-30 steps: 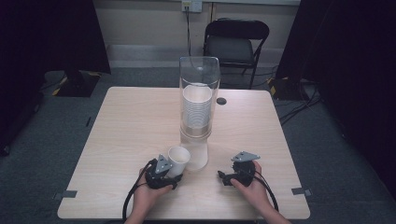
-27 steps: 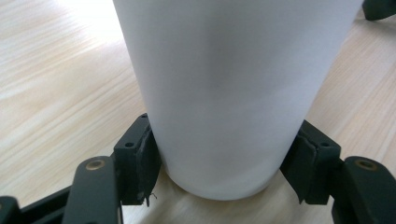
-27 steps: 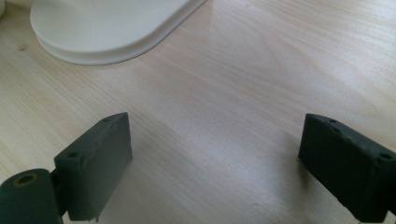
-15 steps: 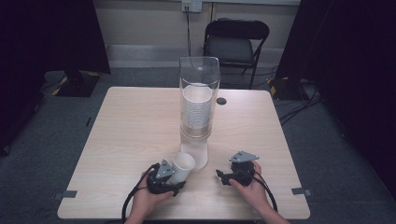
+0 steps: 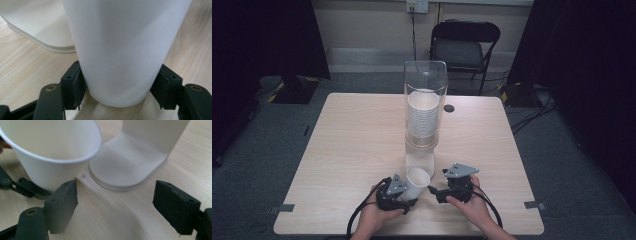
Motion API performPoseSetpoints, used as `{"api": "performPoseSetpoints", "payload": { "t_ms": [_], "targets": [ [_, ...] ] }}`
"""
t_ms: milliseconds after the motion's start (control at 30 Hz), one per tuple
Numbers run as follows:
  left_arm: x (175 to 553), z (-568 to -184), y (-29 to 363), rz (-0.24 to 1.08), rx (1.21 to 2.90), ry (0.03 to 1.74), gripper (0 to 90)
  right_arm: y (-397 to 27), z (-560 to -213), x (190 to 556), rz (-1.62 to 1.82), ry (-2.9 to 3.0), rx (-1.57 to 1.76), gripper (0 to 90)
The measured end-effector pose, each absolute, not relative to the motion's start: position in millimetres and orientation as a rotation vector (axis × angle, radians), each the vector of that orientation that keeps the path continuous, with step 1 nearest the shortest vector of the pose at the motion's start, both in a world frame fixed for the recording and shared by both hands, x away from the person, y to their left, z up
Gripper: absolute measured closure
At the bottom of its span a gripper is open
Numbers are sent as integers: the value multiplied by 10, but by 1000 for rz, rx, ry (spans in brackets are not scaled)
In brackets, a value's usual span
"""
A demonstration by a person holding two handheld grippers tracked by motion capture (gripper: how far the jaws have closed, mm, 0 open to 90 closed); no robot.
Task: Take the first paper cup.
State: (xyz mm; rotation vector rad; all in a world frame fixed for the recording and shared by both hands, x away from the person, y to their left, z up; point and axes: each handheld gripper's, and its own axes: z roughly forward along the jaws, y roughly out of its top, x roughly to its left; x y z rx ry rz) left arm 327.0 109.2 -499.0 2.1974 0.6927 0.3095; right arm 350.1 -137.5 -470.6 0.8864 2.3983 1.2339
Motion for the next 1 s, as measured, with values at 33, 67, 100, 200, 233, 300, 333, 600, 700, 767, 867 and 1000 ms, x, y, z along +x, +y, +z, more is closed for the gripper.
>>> {"api": "performPoseSetpoints", "payload": {
  "t_ms": [33,67,100,200,233,300,333,600,700,767,867,1000],
  "targets": [
    [3270,-4990,1092,309,2197,693,348,-1375,-4706,3501,1234,2398,886,198],
    [3267,-4991,1087,313,2195,693,348,-1327,-4682,3518,1273,2390,909,198],
    [3264,-4992,1084,311,2194,695,348,-1312,-4674,3520,1282,2382,914,198],
    [3263,-4994,1081,307,2194,678,346,-1275,-4676,3519,1275,2376,890,199],
    [3259,-4993,1080,310,2196,678,343,-1272,-4683,3515,1269,2378,881,198],
    [3249,-4993,1079,308,2209,702,278,-1273,-4695,3518,1256,2389,891,194],
    [3246,-4990,1082,313,2207,704,266,-1273,-4693,3519,1258,2388,894,195],
    [3260,-4926,1226,361,2191,737,317,-1308,-4712,3532,1207,2393,883,197],
    [3299,-4942,1328,365,2173,782,316,-1360,-4720,3550,1195,2386,898,196],
    [3369,-4950,1455,387,2150,834,315,-1471,-4758,3591,1152,2384,923,196],
    [3432,-4960,1545,395,2124,876,315,-1543,-4806,3633,1123,2390,956,197],
    [3542,-4971,1736,440,2090,955,312,-1590,-4832,3668,1103,2389,992,199]
  ]
}}
